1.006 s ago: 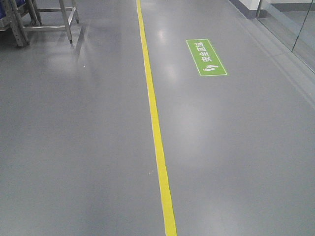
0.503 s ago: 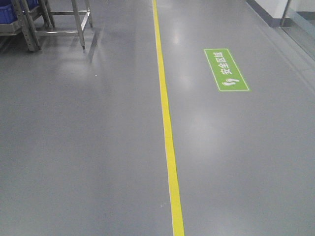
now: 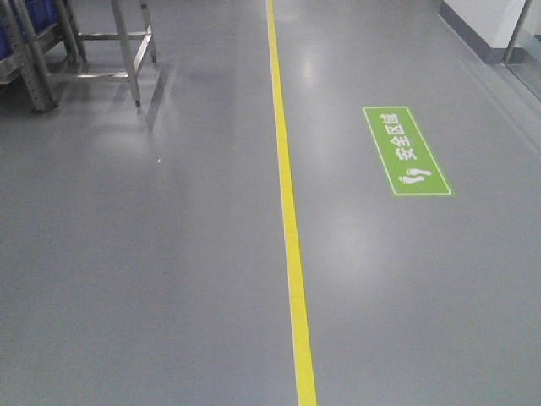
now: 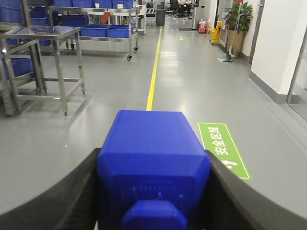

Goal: Pour parts from conveyor to right shelf
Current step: 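Drive the base away from the conveyor holding the block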

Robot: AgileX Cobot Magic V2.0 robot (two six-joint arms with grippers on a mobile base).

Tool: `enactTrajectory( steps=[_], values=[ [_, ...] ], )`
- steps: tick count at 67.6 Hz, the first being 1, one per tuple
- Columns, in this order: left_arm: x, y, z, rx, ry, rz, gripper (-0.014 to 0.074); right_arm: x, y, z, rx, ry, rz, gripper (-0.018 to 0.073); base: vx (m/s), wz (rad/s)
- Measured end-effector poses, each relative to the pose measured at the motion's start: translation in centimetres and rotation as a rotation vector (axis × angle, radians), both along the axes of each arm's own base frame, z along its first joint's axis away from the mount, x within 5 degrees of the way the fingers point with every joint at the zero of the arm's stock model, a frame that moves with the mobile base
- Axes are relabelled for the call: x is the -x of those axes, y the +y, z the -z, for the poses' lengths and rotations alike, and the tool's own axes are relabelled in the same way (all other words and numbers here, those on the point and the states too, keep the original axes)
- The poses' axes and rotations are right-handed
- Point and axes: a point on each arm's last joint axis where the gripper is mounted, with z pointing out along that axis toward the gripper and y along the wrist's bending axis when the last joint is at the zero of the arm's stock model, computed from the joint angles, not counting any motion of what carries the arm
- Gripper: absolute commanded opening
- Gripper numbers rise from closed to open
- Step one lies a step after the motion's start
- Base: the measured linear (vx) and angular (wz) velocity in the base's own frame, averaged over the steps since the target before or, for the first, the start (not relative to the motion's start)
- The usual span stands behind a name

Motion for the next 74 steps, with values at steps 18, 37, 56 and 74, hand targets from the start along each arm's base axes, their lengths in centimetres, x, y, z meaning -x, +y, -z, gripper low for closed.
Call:
enactTrajectory(
  steps=[18, 37, 56, 74],
  values=[
    [0.00, 0.00, 0.00, 0.000, 0.000, 0.000, -0.0006, 0.00, 0.00, 0.00, 0.001, 0.000, 0.000, -0.0009, 0.71, -0.11],
    [0.00, 0.00, 0.00, 0.000, 0.000, 0.000, -0.0006, 0.00, 0.00, 0.00, 0.001, 0.000, 0.000, -0.0009, 0.75, 0.01],
    [0.00, 0.00, 0.00, 0.000, 0.000, 0.000, -0.0006, 0.00, 0.00, 0.00, 0.001, 0.000, 0.000, -0.0009, 0.80, 0.09],
    [0.00, 0.00, 0.00, 0.000, 0.000, 0.000, -0.0006, 0.00, 0.00, 0.01, 0.001, 0.001, 0.000, -0.0009, 0.81, 0.10]
  ],
)
